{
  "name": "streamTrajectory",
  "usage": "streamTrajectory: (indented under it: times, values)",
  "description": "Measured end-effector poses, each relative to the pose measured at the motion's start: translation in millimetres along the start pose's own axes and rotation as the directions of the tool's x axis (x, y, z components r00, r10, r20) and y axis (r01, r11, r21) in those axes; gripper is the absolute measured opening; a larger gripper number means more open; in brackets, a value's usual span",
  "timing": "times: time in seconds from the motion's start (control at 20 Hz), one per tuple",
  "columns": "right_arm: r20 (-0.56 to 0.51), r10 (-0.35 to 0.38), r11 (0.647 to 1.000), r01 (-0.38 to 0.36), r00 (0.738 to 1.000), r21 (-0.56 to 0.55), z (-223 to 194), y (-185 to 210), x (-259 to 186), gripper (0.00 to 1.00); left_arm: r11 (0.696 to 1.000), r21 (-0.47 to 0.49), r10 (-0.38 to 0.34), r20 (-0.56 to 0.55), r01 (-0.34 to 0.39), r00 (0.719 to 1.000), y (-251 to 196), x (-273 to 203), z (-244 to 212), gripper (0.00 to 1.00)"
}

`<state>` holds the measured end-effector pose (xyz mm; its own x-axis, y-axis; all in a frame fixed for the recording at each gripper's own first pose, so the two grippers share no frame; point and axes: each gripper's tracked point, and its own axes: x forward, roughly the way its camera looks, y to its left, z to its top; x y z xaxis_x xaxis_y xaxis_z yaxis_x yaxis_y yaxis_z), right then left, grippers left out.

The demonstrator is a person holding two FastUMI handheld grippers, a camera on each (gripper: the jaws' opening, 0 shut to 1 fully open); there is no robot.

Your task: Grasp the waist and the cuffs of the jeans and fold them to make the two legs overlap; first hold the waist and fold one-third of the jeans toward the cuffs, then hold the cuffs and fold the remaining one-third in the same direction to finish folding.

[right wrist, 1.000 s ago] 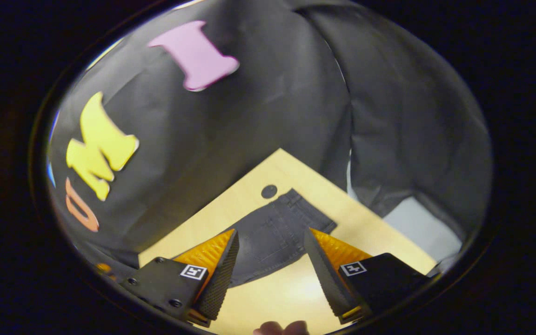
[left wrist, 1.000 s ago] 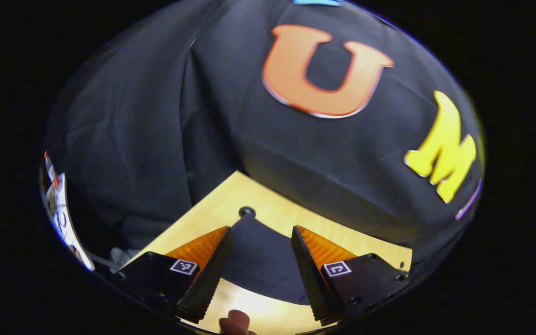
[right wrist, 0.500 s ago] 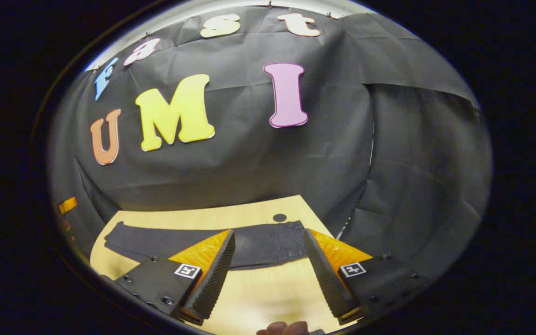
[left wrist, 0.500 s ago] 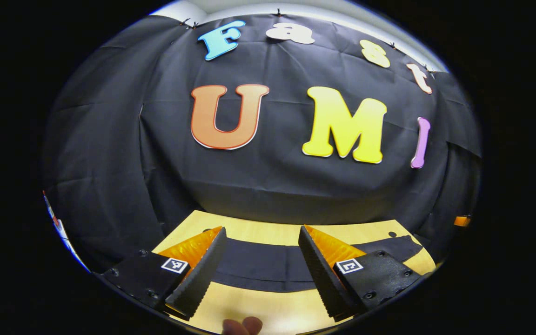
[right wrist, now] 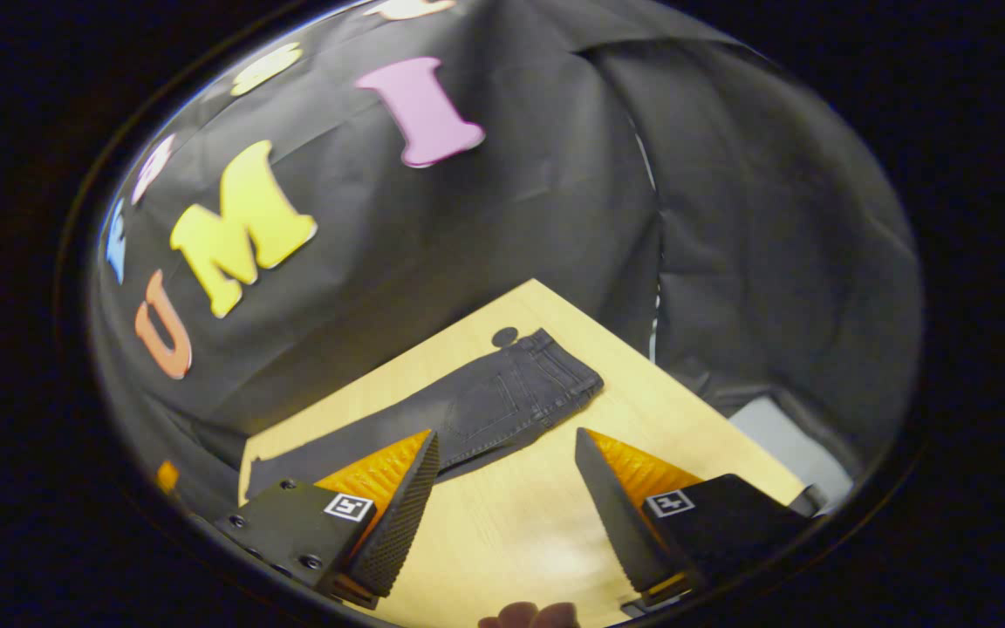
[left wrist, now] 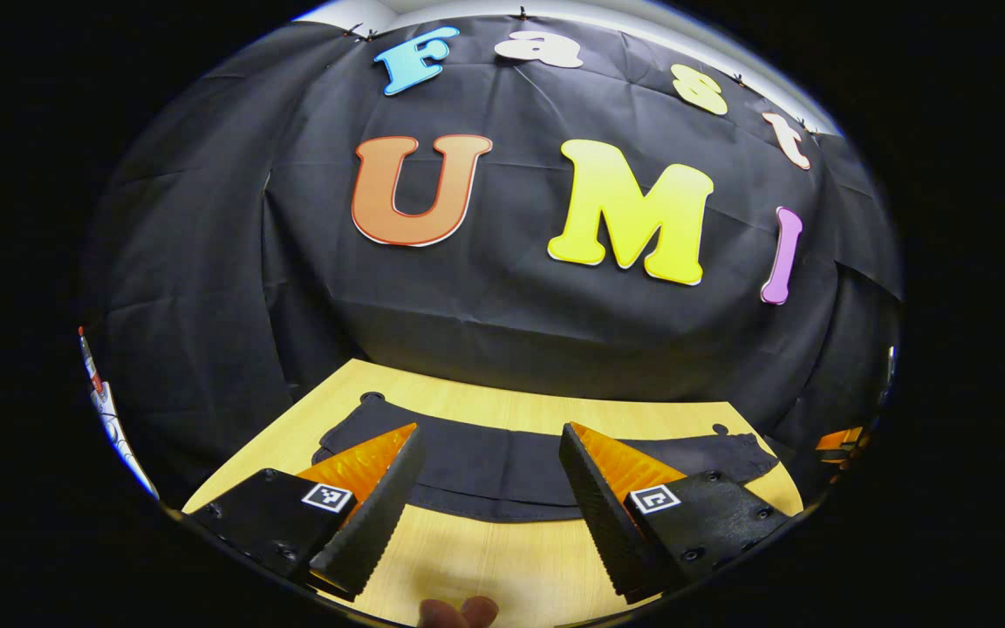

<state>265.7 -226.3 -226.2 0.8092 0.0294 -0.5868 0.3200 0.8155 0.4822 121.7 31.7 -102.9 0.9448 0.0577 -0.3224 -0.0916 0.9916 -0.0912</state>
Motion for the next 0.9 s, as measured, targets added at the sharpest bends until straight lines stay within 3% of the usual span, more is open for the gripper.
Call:
streamTrajectory:
  times: [0.15, 0.25, 0.6, 0.9]
  values:
    - [-0.035, -0.024, 0.998, 0.027, 0.999, 0.058, 3, -25, 53, 0.91, 1.0, 0.006, 0.013, -0.023, -0.013, 1.0, -14, -8, -6, 0.99]
    - [-0.047, -0.033, 0.998, 0.035, 0.998, 0.054, 3, -33, 85, 0.97, 1.0, -0.001, 0.025, -0.033, -0.025, 0.999, -22, -12, -9, 0.99]
    - [-0.099, -0.04, 0.966, 0.064, 0.994, 0.252, 5, -54, 159, 0.97, 0.998, 0.024, 0.067, -0.096, -0.064, 0.993, -43, -24, -28, 0.99]
    - [-0.093, -0.083, 0.977, 0.099, 0.992, 0.19, 2, -52, 185, 0.97, 0.994, -0.001, 0.112, -0.118, -0.113, 0.987, -34, -30, -37, 0.99]
